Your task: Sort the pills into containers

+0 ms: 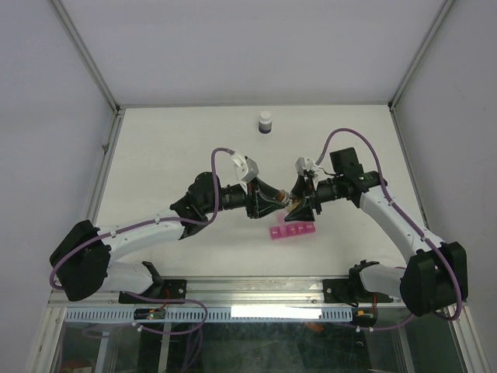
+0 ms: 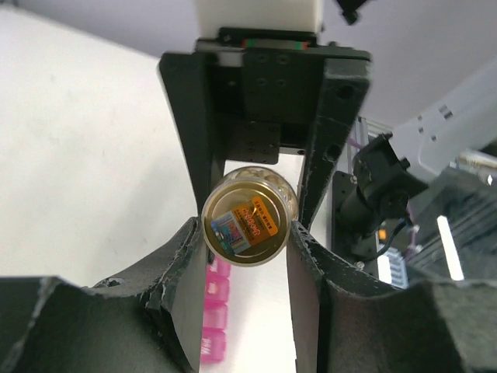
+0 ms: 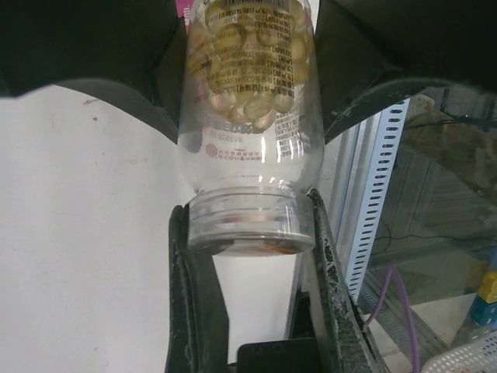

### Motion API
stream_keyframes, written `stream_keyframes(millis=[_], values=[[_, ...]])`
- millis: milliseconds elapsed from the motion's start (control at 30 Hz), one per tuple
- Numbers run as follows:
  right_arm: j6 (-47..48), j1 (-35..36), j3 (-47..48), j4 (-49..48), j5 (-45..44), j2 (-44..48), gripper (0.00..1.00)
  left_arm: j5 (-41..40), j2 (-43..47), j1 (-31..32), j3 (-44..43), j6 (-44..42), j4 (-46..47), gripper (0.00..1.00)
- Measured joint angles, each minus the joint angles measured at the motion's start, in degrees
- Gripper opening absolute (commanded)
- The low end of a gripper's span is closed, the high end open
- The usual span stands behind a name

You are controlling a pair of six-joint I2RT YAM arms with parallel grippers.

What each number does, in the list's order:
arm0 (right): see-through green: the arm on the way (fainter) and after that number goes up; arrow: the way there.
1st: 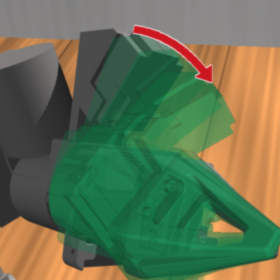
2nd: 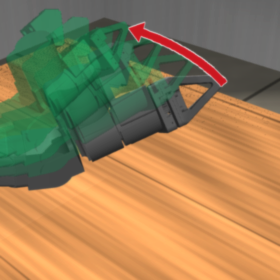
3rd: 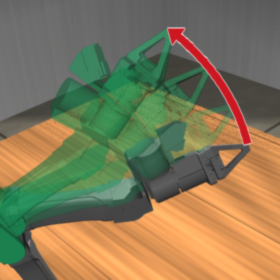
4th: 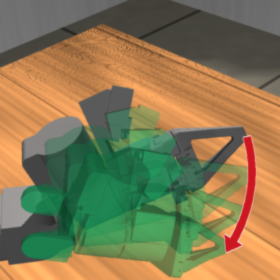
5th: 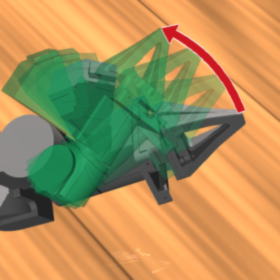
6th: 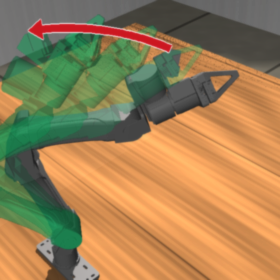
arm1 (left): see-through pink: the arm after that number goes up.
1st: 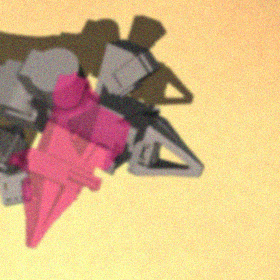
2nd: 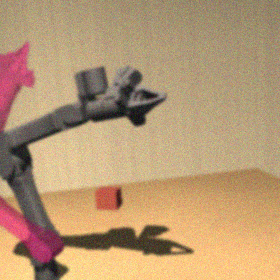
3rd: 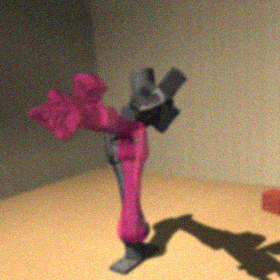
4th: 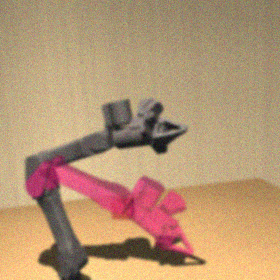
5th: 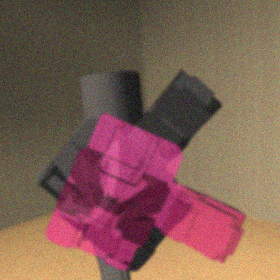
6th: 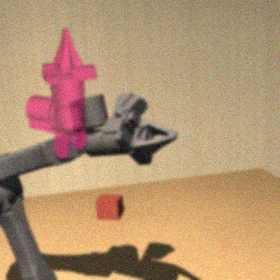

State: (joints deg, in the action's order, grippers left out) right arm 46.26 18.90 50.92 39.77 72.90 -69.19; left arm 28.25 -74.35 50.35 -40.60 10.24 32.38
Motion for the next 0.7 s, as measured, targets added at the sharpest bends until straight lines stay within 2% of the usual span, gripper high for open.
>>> stream_keyframes(millis=[200,333,400,467,567,667,700], values=[[-5.8,-0.3,-1.1,-4.2,-4.5,-0.1,0.0,-16.7,0.9,4.3,-0.3,15.0,-6.7,0.0],[-7.4,-0.4,-1.2,-6.0,-6.8,-0.3,0.0,-25.6,0.9,7.0,-2.4,20.9,-11.5,0.02],[-7.7,-0.4,-1.2,-7.0,-7.8,-0.3,0.0,-28.0,0.9,7.5,-2.4,22.7,-12.0,0.17],[-8.0,-0.4,-1.2,-7.7,-8.1,-0.3,0.0,-28.9,1.1,7.7,-2.4,23.3,-12.0,0.39],[-8.3,-0.2,-1.2,-8.3,-7.7,-0.3,0.0,-29.4,1.9,7.8,-1.3,23.1,-11.0,0.68],[-8.4,0.2,-1.2,-8.6,-7.4,-0.3,0.0,-27.8,3.8,7.8,1.3,21.2,-8.2,0.93],[-8.4,0.2,-1.1,-8.6,-7.2,-0.3,0.0,-26.7,5.2,7.8,2.7,19.8,-7.0,0.98]])
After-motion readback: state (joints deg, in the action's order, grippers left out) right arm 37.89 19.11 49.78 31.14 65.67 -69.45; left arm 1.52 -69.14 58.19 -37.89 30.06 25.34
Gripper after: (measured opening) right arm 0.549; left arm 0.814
